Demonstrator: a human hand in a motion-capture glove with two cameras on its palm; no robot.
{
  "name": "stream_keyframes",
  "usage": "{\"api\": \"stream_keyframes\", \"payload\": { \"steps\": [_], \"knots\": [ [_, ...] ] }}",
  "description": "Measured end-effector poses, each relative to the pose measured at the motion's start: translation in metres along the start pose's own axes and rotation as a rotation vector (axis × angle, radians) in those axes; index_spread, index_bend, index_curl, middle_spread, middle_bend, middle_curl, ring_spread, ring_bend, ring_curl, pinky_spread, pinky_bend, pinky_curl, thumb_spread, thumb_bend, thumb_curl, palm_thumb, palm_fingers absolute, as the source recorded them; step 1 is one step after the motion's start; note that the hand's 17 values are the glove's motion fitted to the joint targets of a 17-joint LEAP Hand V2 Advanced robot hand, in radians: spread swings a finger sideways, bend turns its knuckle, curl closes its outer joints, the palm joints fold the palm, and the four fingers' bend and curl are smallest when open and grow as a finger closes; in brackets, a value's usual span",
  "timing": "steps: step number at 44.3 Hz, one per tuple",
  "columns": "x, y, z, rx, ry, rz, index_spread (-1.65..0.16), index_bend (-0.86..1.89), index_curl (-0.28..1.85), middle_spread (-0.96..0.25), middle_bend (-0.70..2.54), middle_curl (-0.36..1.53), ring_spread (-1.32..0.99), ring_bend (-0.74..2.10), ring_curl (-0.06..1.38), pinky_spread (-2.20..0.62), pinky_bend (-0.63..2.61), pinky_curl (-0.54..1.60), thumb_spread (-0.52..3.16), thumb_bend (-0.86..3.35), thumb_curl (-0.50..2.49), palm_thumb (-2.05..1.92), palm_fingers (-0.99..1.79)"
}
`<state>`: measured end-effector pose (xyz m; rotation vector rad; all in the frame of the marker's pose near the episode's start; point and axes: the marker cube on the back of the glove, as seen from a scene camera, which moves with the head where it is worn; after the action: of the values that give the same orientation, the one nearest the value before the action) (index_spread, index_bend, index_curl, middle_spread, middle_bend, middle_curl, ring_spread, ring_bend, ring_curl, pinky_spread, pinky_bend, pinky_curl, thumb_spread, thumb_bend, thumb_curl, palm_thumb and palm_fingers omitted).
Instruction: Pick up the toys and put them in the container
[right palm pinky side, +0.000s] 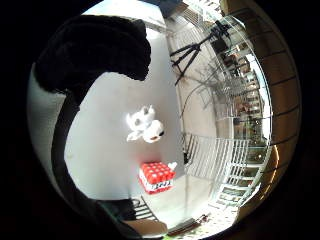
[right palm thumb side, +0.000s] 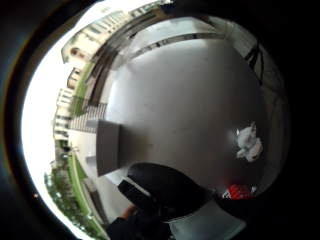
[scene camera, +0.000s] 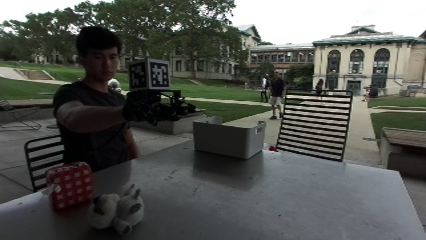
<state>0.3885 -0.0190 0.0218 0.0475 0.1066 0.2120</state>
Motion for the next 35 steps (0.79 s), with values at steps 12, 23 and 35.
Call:
{"api": "stream_keyframes", "payload": {
  "steps": [12, 23, 35],
  "knots": [
    [0.069, 0.009, 0.073, -0.037, -0.033, 0.064, -0.36, 0.1, 0.21, 0.0, 0.18, 0.4, 0.01, 0.37, 0.2, 0.04, 1.17, 0.33, 0.84, -0.1, 0.2, -0.13, -0.13],
    [0.103, 0.024, 0.129, -0.104, -0.036, 0.084, -0.35, 0.06, 0.17, -0.01, 0.18, 0.39, 0.0, 0.38, 0.21, 0.04, 1.2, 0.34, 0.83, -0.09, 0.2, -0.11, -0.13],
    [0.12, 0.038, 0.182, -0.194, -0.079, 0.101, -0.33, 0.01, 0.1, -0.02, 0.25, 0.42, 0.0, 0.41, 0.24, 0.04, 1.22, 0.35, 0.86, -0.07, 0.22, -0.07, -0.16]
  ]
}}
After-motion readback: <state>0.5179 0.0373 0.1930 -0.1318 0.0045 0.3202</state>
